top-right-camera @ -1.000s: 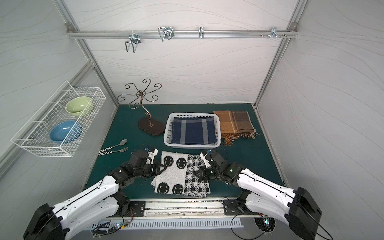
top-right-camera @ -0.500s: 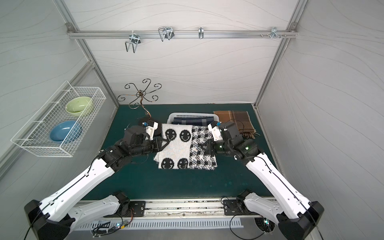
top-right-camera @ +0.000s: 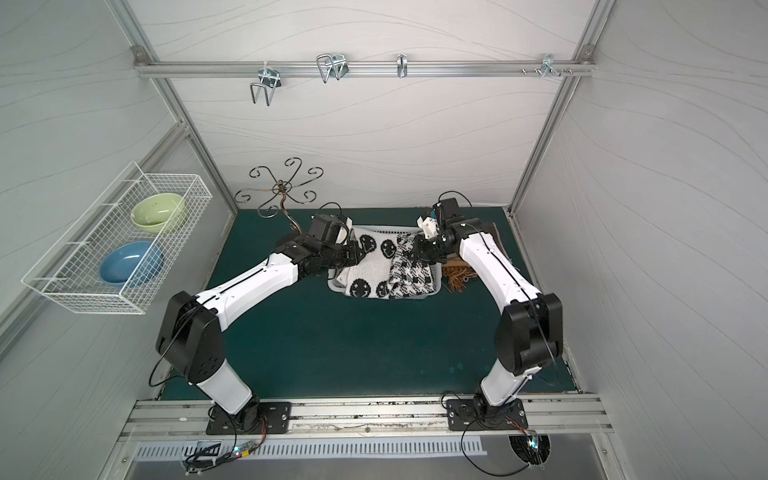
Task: Put the folded scarf in the basket
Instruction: Place the scarf in the basket.
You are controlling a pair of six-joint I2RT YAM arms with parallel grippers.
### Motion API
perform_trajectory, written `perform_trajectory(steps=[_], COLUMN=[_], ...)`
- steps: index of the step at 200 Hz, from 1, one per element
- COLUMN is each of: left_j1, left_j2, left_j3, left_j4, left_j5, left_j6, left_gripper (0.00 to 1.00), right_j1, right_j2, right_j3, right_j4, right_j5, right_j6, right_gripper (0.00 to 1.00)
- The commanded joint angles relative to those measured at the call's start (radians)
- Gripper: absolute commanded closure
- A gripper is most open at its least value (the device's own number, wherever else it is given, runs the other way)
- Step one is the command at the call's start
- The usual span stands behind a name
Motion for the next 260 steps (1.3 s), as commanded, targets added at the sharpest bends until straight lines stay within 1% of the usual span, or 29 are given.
perform_trajectory(steps=[1,11,25,44,57,67,72,75,86,94,107,114,118,124,128,149,163,180,195,217,229,239,260], left_j1=[0.030,0.046,0.062,0.074,0.074,0.074,0.074,0.074,0.074,0.073,0.074,0.073,0.072,0.072,0.072,0.072,0.072,0.072,0.071,0.071,0.072,0.069,0.049], left_j2=[0.040,0.052,0.057,0.067,0.094,0.119,0.126,0.127,0.124,0.117,0.106,0.095,0.087,0.076,0.068,0.050,0.045,0.021,-0.018,-0.104,-0.146,-0.171,-0.239], left_j3=[0.063,0.055,0.048,0.058,0.080,0.105,0.111,0.109,0.085,0.072,0.062,0.062,0.061,0.056,0.051,0.050,0.071,0.059,0.033,-0.057,-0.095,-0.117,-0.193], left_j4=[0.108,0.137,0.166,0.153,0.129,0.091,0.077,0.076,0.104,0.111,0.103,0.087,0.079,0.071,0.072,0.071,0.023,-0.012,-0.055,-0.048,-0.049,-0.061,-0.043], left_j5=[0.029,0.051,0.047,0.011,0.022,0.027,0.028,0.027,0.032,0.030,0.023,0.001,-0.011,-0.026,-0.033,-0.039,-0.042,-0.058,-0.087,-0.120,-0.113,-0.081,-0.052], left_j6=[0.029,0.010,0.001,0.008,0.021,0.031,0.031,0.031,0.023,0.024,0.024,0.030,0.031,0.031,0.029,0.038,0.049,0.051,0.062,0.060,0.051,0.041,0.005], left_gripper=[1.00,1.00,1.00,1.00,1.00,1.00,0.92,0.89,0.84,0.78,0.71,0.67,0.64,0.59,0.58,0.52,0.51,0.49,0.47,0.44,0.44,0.44,0.46], right_j1=[-0.012,-0.016,-0.018,-0.020,-0.023,-0.027,-0.028,-0.028,-0.028,-0.028,-0.028,-0.027,-0.027,-0.026,-0.028,-0.028,-0.028,-0.028,-0.029,-0.030,-0.034,-0.033,-0.042], right_j2=[0.061,0.084,0.096,0.089,0.106,0.128,0.138,0.143,0.155,0.156,0.147,0.141,0.140,0.140,0.140,0.141,0.137,0.131,0.121,0.084,0.070,0.058,0.015], right_j3=[0.096,0.114,0.134,0.102,0.080,0.068,0.063,0.061,0.055,0.048,0.032,0.030,0.029,0.031,0.032,0.042,0.054,0.064,0.065,0.037,0.032,0.031,0.004], right_j4=[0.024,0.036,0.040,0.072,0.079,0.077,0.079,0.080,0.083,0.088,0.103,0.106,0.106,0.105,0.104,0.099,0.094,0.071,0.053,0.067,0.064,0.053,0.049], right_j5=[0.014,0.011,0.026,0.059,0.055,0.037,0.033,0.034,0.036,0.038,0.041,0.043,0.043,0.043,0.043,0.036,0.063,0.079,0.086,0.104,0.099,0.108,0.121], right_j6=[-0.062,-0.069,-0.074,-0.079,-0.081,-0.081,-0.082,-0.082,-0.086,-0.087,-0.085,-0.083,-0.084,-0.081,-0.081,-0.077,-0.073,-0.071,-0.074,-0.067,-0.062,-0.061,-0.056], right_gripper=[1.00,1.00,1.00,1.00,1.00,0.97,0.95,0.94,0.90,0.84,0.82,0.79,0.77,0.70,0.68,0.67,0.67,0.66,0.59,0.49,0.46,0.45,0.43])
